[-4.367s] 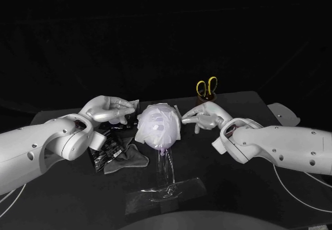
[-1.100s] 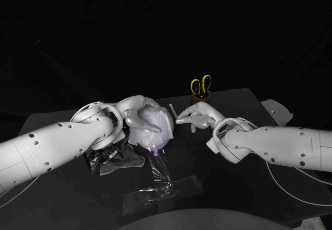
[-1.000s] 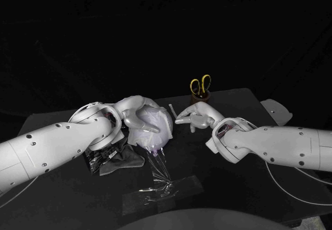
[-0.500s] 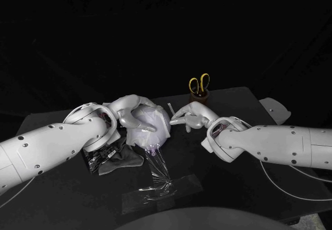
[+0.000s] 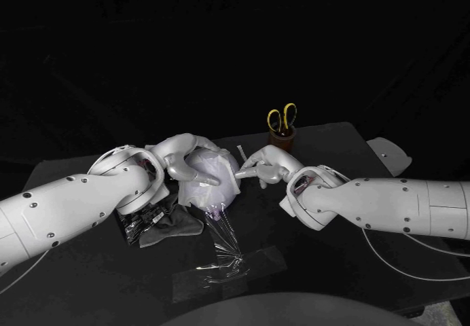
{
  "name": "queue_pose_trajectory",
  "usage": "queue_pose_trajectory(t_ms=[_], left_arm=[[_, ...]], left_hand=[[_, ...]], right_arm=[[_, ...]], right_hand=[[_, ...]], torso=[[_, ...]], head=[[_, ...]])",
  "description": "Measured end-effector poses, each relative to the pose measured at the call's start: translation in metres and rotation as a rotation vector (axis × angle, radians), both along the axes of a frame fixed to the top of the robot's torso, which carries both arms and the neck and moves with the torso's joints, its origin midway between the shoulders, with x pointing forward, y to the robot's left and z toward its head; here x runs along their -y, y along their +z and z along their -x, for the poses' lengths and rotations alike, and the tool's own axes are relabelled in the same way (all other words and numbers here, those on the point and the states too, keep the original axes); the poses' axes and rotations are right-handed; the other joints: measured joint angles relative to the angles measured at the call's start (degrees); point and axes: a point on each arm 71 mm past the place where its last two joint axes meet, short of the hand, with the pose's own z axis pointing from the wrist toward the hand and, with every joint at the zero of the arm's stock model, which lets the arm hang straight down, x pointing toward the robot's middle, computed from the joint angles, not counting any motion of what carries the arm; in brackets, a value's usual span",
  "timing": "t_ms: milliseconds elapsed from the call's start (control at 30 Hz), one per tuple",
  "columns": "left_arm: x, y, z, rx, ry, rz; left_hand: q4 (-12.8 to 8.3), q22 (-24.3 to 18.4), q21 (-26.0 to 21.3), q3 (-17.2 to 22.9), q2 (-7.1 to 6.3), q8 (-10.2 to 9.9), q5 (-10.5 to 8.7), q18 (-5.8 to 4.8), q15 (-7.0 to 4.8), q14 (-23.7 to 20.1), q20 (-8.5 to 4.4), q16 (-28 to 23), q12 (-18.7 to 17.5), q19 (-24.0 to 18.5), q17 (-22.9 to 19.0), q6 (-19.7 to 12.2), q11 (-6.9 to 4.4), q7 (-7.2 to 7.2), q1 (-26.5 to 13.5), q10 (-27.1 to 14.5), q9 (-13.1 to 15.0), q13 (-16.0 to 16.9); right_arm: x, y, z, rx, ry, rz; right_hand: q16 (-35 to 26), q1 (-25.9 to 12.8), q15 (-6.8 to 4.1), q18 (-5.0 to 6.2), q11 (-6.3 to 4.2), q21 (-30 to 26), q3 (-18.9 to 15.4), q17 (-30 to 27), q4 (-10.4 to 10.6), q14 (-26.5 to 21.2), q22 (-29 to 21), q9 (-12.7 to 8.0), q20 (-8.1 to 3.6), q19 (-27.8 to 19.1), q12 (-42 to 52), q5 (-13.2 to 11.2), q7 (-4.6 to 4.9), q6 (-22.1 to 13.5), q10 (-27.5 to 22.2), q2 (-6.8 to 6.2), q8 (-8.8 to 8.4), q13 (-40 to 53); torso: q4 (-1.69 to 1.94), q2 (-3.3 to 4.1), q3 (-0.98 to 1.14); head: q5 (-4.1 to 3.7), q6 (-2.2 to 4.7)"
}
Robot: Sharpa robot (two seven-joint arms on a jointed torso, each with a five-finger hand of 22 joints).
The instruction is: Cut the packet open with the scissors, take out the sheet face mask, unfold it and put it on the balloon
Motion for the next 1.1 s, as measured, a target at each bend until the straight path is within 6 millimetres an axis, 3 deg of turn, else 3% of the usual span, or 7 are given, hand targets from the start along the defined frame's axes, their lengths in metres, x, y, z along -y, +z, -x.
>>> queue_pose_trajectory(t_ms=[167, 467, 567, 633, 733, 800, 1100], left_arm=[[-0.0003, -0.0002, -0.0002, -0.001, 0.001, 0.0], [-0.0005, -0.0002, -0.0002, -0.004, 0.002, 0.002], [-0.0005, -0.0002, -0.0002, -0.005, 0.003, 0.002], [-0.0006, -0.0002, -0.0002, -0.005, 0.003, 0.003], [-0.0005, -0.0002, -0.0001, -0.006, 0.003, 0.004], [-0.0005, -0.0002, -0.0001, -0.007, 0.003, 0.004], [-0.0009, -0.0003, -0.0001, -0.01, 0.005, 0.007]], left_hand=[[0.0, 0.0, 0.0, 0.0, 0.0, 0.0, 0.0, 0.0, -0.08, 0.1, 0.0, 0.0, 0.0, 0.0, 0.0, 0.0, 0.0, 0.0, 0.0, 0.0, 0.0, 0.0], [0.0, 0.0, 0.0, 0.0, 0.0, 0.0, 0.0, 0.0, -0.08, 0.1, 0.0, 0.0, 0.0, 0.0, 0.0, 0.0, 0.0, 0.0, 0.0, 0.0, 0.0, 0.0], [0.0, 0.0, 0.0, 0.0, 0.0, 0.0, 0.0, 0.0, -0.08, 0.1, 0.0, 0.0, 0.0, 0.0, 0.0, 0.0, 0.0, 0.0, 0.0, 0.0, 0.0, 0.0], [0.0, 0.0, 0.0, 0.0, 0.0, 0.0, 0.0, 0.0, -0.08, 0.1, 0.0, 0.0, 0.0, 0.0, 0.0, 0.0, 0.0, -0.01, 0.0, 0.0, 0.0, 0.0], [0.0, 0.0, 0.0, 0.0, 0.0, -0.1, 0.0, 0.0, -0.08, 0.1, 0.0, 0.0, 0.0, 0.0, 0.0, 0.0, 0.0, 0.0, 0.0, 0.0, 0.0, 0.0], [0.0, 0.0, 0.0, 0.0, 0.0, -0.1, 0.0, 0.0, -0.08, 0.1, 0.0, 0.0, 0.0, 0.0, 0.0, 0.0, 0.0, -0.01, 0.0, 0.0, -0.1, 0.0], [0.0, 0.0, 0.0, 0.0, 0.0, -0.1, 0.0, 0.0, -0.08, 0.1, -0.2, 0.0, 0.0, 0.2, 0.0, 0.0, 0.0, -0.01, 0.0, 0.0, 0.0, 0.0]], right_arm=[[-0.0021, -0.0002, 0.0001, 0.0, -0.002, 0.004], [-0.0057, -0.001, -0.0002, 0.002, -0.008, 0.01], [-0.007, -0.0012, -0.0003, 0.004, -0.011, 0.014], [-0.0078, -0.0014, -0.0003, 0.006, -0.013, 0.017], [-0.0083, -0.0015, -0.0005, 0.008, -0.018, 0.024], [-0.0081, -0.0015, -0.0006, 0.01, -0.022, 0.029], [-0.0034, -0.0007, -0.0005, 0.017, -0.039, 0.046]], right_hand=[[0.3, 0.0, -0.11, -0.02, -0.07, 0.4, 0.0, 0.3, 0.0, -0.1, 0.3, 0.4, -0.19, 0.2, 0.0, 0.0, -0.16, 0.2, 0.1, 0.0, 0.65, 0.0], [1.5, -0.6, -0.96, -0.39, -0.93, 2.9, 0.0, 1.5, 0.3, -0.5, 2.5, 2.5, -0.92, 1.4, 0.1, 0.6, -1.49, 1.5, -0.5, -0.16, 4.21, 0.0], [1.8, -0.6, -1.55, -0.4, -1.49, 4.1, 0.0, 1.7, 0.3, -0.3, 3.5, 3.6, -1.43, 2.1, 0.1, 2.1, -2.03, 2.0, -0.5, -0.16, 5.79, 0.0], [2.3, -0.6, -2.16, -0.41, -2.31, 5.8, 0.0, 1.7, 0.3, -0.5, 5.0, 5.1, -1.98, 3.2, 0.1, 3.9, -3.11, 3.1, -0.8, -0.14, 7.81, 0.0], [2.6, 0.4, -2.69, -0.44, -2.84, 7.4, 0.0, 1.7, -0.4, -0.6, 6.4, 7.2, -2.75, 4.2, 0.1, 5.5, -4.18, 4.0, -1.3, 0.86, 10.52, -0.1], [3.2, 0.3, -3.1, -0.47, -3.15, 8.9, -0.1, 1.6, -1.2, -0.8, 7.7, 8.8, -3.15, 5.2, 0.1, 8.6, -4.86, 3.5, -1.6, 1.85, 12.29, -0.1], [4.0, 0.6, -3.51, -0.83, -3.54, 10.9, 0.0, 1.5, -2.9, -0.6, 9.9, 12.0, -3.48, 6.0, 0.4, 16.1, -5.74, 2.0, -1.6, 2.87, 15.46, -0.1]], torso=[[0.01, -0.02, -0.02], [0.03, -0.02, -0.07], [0.03, -0.01, -0.06], [0.04, -0.01, -0.07], [0.04, -0.01, -0.07], [0.05, -0.01, -0.06], [0.01, -0.01, -0.06]], head=[[0.04, -0.04], [0.01, -0.02], [0.01, -0.01], [0.01, -0.01], [0.01, -0.04], [0.01, -0.07], [0.1, -0.12]])
